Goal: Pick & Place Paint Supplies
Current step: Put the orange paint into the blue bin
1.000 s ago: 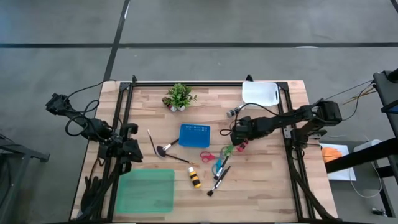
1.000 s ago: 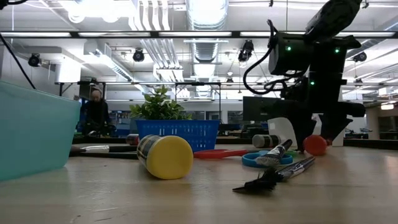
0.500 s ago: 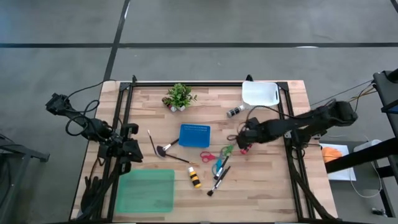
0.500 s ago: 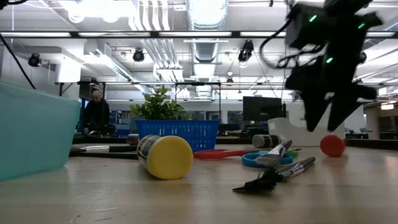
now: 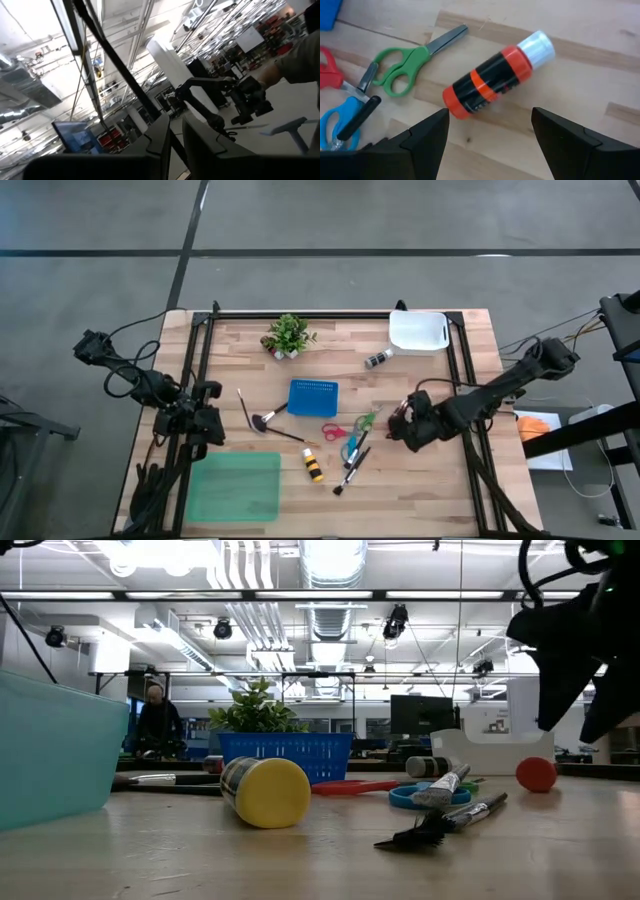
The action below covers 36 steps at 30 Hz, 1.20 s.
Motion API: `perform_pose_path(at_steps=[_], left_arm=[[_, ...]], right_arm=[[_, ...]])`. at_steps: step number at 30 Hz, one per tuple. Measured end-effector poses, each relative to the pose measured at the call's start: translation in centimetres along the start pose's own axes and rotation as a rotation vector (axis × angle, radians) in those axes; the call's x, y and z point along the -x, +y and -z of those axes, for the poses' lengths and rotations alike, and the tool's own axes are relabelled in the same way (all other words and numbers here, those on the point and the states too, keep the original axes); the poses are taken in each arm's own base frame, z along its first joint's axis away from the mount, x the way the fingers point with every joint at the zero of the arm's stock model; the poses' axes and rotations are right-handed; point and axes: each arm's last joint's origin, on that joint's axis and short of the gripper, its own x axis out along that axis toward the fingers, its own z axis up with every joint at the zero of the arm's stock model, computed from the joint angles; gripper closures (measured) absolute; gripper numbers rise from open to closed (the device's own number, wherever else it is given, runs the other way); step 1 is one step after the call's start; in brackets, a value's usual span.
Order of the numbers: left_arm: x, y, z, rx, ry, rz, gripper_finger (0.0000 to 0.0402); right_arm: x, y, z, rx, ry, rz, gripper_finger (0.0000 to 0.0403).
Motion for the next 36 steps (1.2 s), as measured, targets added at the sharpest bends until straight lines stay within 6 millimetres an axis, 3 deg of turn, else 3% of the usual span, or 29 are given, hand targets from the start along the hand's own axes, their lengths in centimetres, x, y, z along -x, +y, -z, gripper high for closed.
perform_pose_path(at_steps=[17,28,36], left_arm=[[0.0,0.0,-0.1,0.0,-0.011,0.001,0.034],[0.0,0.0,-0.1,-0.006,-0.011,0.002,0.034],[0.0,0.0,-0.1,-0.001,-0.012,0.003,0.034]], right_arm=[[-2.8,0.3,-4.9,-0.07,0.054,0.118,0.012],[-5.1,1.1,-4.1,-0.014,0.169,0.149,0.012],[-5.8,1.3,-2.0,0.088,0.217,0.184,0.012]])
